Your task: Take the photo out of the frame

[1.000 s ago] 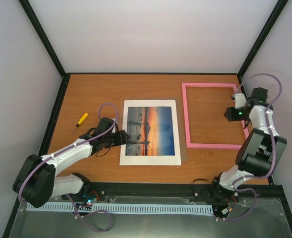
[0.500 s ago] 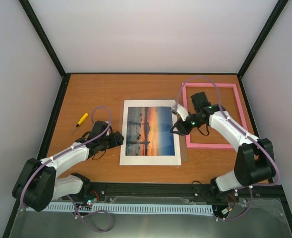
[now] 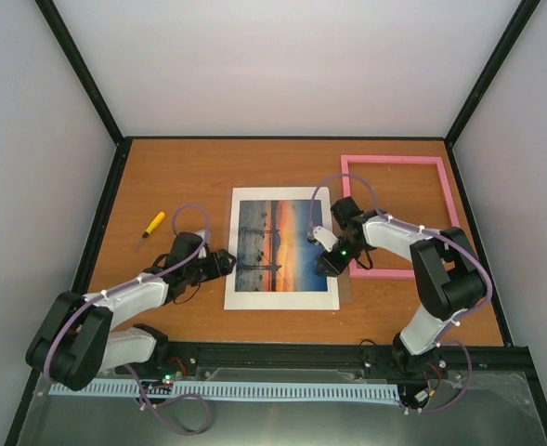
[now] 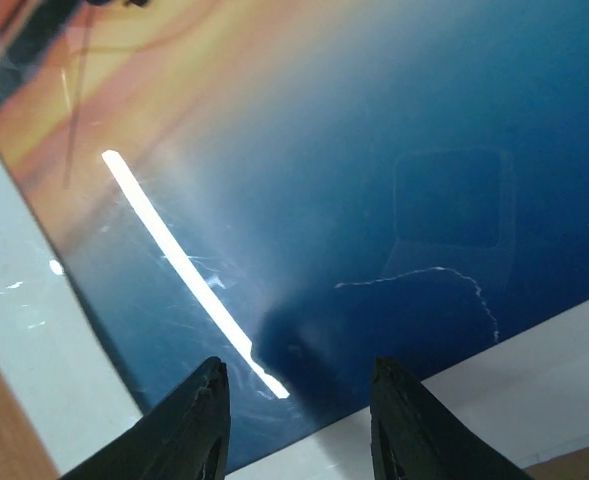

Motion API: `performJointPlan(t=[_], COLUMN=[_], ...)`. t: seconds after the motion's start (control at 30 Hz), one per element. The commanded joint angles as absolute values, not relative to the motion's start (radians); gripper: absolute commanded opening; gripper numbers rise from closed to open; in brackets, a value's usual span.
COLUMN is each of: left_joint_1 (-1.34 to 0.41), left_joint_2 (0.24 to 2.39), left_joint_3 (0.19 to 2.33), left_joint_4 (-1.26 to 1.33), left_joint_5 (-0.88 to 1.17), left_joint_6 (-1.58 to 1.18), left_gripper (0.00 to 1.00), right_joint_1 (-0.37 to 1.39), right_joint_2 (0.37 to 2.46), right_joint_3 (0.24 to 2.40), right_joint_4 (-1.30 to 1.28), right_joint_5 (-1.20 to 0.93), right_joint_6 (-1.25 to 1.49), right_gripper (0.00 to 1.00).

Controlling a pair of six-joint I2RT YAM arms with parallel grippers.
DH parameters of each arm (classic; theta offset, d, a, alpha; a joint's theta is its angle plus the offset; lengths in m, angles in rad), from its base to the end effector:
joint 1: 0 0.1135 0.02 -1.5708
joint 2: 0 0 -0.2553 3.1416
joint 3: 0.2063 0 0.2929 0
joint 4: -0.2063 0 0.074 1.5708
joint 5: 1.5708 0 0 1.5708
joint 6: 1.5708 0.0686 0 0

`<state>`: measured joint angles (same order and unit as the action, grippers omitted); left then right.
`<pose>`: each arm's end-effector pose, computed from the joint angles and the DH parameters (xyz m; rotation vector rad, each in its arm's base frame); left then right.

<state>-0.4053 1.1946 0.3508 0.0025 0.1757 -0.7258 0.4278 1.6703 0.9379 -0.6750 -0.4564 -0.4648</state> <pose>0.2305 -0.1119 0.0711 -0.3192 2.5070 -0.7047 0.2793 0.1606 0.0867 -1.3003 2.5899 0.6684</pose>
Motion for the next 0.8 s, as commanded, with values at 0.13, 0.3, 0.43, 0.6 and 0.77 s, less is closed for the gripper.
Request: performJointPlan(t=[0.13, 0.3, 0.43, 0.6, 0.77], left_joint_1=[-0.394, -0.393, -0.393, -0.393, -0.393], left_joint_2=[1.299, 1.339, 1.347, 1.282, 1.201], left_joint_3=[0.367, 0.384, 0.400, 0.397, 0.398], left_joint_4=[0.100, 0.136, 0.140, 0.152, 0.169], left_joint_5=[0.270, 0.320, 0.344, 0.368, 0.429], left_joint_6=[-0.736, -0.725, -0.729, -0.751, -0.759], left_gripper=[0.82, 0.75, 0.68, 0.61, 0.55], right_joint_1=[0.434, 0.434, 0.434, 0.434, 0.434], right_joint_2=[1.743, 1.774, 1.791, 1.793, 1.796], right_joint_3=[0.953, 0.958, 0.962, 0.962, 0.964], right_joint_4=[-0.662, -0.669, -0.675, -0.677, -0.678], right_joint_5=[-0.383, -0.381, -0.383, -0.382, -0.379], right_joint_6=[-0.456, -0.458, -0.461, -0.463, -0.463], right_gripper=[0.37, 0.37, 0.36, 0.36, 0.37])
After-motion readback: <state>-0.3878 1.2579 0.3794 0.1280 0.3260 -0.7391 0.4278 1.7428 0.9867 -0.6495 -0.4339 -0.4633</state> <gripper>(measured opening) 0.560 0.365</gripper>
